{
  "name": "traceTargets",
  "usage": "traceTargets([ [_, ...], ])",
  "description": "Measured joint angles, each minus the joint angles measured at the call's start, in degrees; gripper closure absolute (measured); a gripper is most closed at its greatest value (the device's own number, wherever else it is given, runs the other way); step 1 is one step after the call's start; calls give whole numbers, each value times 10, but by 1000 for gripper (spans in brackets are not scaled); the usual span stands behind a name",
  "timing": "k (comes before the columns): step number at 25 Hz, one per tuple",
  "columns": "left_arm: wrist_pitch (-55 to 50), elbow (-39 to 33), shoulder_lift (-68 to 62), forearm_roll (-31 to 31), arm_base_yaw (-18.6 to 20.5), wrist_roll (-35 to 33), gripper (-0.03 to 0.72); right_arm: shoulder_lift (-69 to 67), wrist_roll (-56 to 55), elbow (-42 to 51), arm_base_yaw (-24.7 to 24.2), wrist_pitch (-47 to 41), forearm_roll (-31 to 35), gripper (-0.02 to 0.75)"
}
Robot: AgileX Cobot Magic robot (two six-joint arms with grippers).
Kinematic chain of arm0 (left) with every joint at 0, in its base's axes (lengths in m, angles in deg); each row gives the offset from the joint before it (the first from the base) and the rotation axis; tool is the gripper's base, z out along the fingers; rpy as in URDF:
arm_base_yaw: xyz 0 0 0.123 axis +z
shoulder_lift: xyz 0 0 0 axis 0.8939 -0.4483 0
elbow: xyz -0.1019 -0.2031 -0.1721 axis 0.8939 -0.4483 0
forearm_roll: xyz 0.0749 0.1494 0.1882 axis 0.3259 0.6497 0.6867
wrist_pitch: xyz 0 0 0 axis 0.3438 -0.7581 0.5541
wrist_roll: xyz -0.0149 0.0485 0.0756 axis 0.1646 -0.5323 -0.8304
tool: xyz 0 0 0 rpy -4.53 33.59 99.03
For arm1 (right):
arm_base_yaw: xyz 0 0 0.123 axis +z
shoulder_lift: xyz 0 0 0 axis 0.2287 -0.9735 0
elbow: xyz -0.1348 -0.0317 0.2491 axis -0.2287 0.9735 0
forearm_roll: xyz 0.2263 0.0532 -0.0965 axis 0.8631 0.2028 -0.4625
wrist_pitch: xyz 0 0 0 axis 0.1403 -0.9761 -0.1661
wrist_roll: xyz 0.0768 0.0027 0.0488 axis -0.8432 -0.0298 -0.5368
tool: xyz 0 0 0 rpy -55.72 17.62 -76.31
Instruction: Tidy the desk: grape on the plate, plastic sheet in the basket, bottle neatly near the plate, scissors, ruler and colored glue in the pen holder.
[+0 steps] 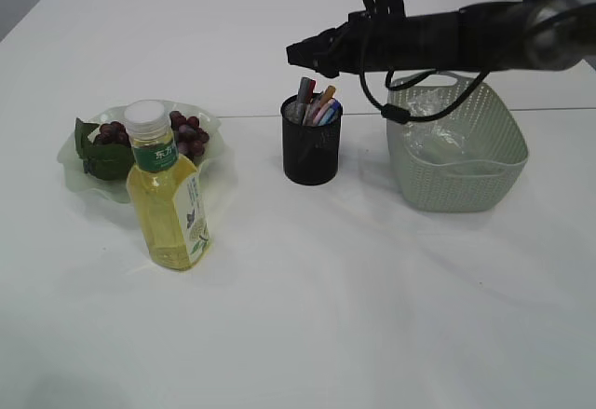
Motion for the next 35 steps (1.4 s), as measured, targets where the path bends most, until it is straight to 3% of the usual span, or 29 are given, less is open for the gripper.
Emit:
traceTargets([
  [5,0,0,0,0,0,0,447,93,-235,0,-1,25,-224,458],
  [7,0,0,0,0,0,0,447,135,-358,0,-1,20,-349,458],
  [13,0,0,0,-12,0,0,447,221,-741,0,-1,-102,-656,458],
  [18,0,0,0,-22,0,0,447,264,-947,11,-1,-188,-867,458],
  [23,0,0,0,-22,0,0,447,319,-1003,86,-1,-215,-952,458],
  [35,-38,0,60,-12,0,0,447,573,-1024,380,-1,-180,-957,458],
])
